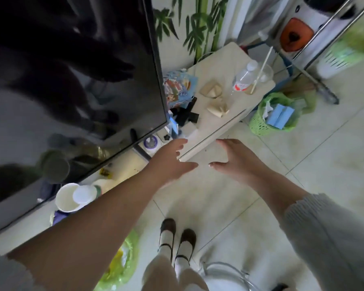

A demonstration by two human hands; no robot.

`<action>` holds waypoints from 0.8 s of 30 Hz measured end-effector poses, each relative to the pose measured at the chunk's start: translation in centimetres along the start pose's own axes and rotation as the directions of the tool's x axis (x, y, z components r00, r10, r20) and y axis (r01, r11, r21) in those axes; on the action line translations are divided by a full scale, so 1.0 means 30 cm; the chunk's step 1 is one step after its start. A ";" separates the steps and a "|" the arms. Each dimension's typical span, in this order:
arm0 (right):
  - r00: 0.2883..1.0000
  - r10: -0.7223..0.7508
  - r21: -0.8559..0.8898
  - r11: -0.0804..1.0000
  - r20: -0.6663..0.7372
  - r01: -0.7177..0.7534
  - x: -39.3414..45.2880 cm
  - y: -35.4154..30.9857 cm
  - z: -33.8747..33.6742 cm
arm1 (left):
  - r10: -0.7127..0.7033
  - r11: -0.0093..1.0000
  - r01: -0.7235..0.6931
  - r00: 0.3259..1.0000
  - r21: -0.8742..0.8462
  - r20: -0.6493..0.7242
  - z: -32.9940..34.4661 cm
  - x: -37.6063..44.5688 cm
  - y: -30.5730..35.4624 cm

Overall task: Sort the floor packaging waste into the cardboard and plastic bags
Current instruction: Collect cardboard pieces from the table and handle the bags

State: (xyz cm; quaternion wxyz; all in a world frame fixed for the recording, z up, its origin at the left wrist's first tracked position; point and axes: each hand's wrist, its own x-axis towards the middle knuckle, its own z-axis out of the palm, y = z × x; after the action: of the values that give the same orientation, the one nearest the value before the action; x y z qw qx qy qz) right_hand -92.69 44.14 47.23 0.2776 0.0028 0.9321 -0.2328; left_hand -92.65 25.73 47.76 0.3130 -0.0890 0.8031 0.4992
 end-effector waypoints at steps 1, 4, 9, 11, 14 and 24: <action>1.000 0.013 0.013 1.000 -0.014 -0.013 0.026 0.031 -0.035 | 0.007 1.000 -0.007 1.000 0.000 0.006 0.018 0.045 0.035; 0.998 0.043 0.038 0.998 -0.043 -0.042 0.106 0.113 -0.126 | 0.012 1.000 -0.012 1.000 -0.001 0.005 0.067 0.177 0.123; 0.990 0.117 0.073 0.991 -0.082 -0.111 0.286 0.260 -0.248 | -0.010 1.000 0.009 0.999 0.019 0.045 0.133 0.442 0.249; 0.986 0.133 0.090 0.988 -0.096 -0.124 0.353 0.312 -0.288 | -0.028 0.999 0.027 0.998 0.028 0.051 0.145 0.539 0.279; 0.987 0.141 0.109 0.985 -0.081 -0.132 0.434 0.372 -0.343 | -0.092 0.996 0.092 0.995 0.000 0.044 0.164 0.653 0.308; 0.988 -0.116 0.131 0.986 0.103 0.103 0.853 0.386 -0.352 | -0.287 0.958 0.281 0.946 -0.059 -0.153 0.259 0.991 0.244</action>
State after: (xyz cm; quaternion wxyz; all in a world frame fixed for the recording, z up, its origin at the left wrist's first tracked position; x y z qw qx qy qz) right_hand -118.22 55.88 36.75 0.3149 -0.0439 0.8975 -0.3056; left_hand -116.19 41.00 33.26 0.3147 -0.2492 0.7950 0.4548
